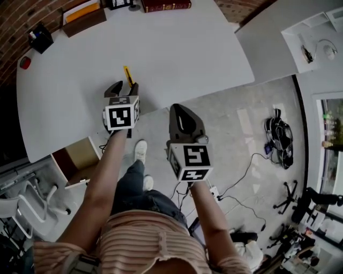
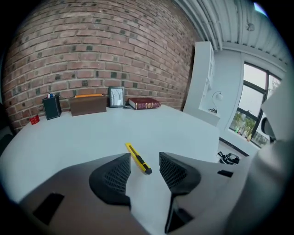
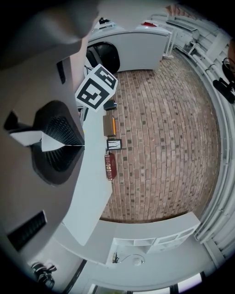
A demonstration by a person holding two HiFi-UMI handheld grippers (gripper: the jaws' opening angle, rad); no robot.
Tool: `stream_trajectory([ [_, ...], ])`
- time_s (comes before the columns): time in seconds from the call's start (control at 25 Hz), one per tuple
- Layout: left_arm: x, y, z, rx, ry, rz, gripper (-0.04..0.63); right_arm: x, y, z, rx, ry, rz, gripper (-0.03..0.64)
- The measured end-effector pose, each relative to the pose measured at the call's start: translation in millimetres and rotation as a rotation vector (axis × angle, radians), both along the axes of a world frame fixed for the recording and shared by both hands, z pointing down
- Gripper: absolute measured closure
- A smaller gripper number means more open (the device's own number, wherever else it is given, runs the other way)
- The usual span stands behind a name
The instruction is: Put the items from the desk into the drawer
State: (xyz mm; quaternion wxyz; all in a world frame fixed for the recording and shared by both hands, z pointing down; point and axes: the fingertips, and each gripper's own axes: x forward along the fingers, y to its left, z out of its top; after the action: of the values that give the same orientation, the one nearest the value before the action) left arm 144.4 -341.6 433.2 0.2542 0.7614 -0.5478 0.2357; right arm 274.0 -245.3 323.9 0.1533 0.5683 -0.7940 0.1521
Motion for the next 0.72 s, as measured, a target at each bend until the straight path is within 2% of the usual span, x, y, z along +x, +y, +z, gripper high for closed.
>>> stream_trajectory([
  [0.24,0,-19,19,-0.034,-0.062,0.011,0.414,0,-20,11,-0.026,-0.002,0.005,0.600],
  [0.72,5,-36,43,-0.073,-0.102,0.038,0.415,-6,-49,34,-0.083,0.001,-0.023,0.600],
])
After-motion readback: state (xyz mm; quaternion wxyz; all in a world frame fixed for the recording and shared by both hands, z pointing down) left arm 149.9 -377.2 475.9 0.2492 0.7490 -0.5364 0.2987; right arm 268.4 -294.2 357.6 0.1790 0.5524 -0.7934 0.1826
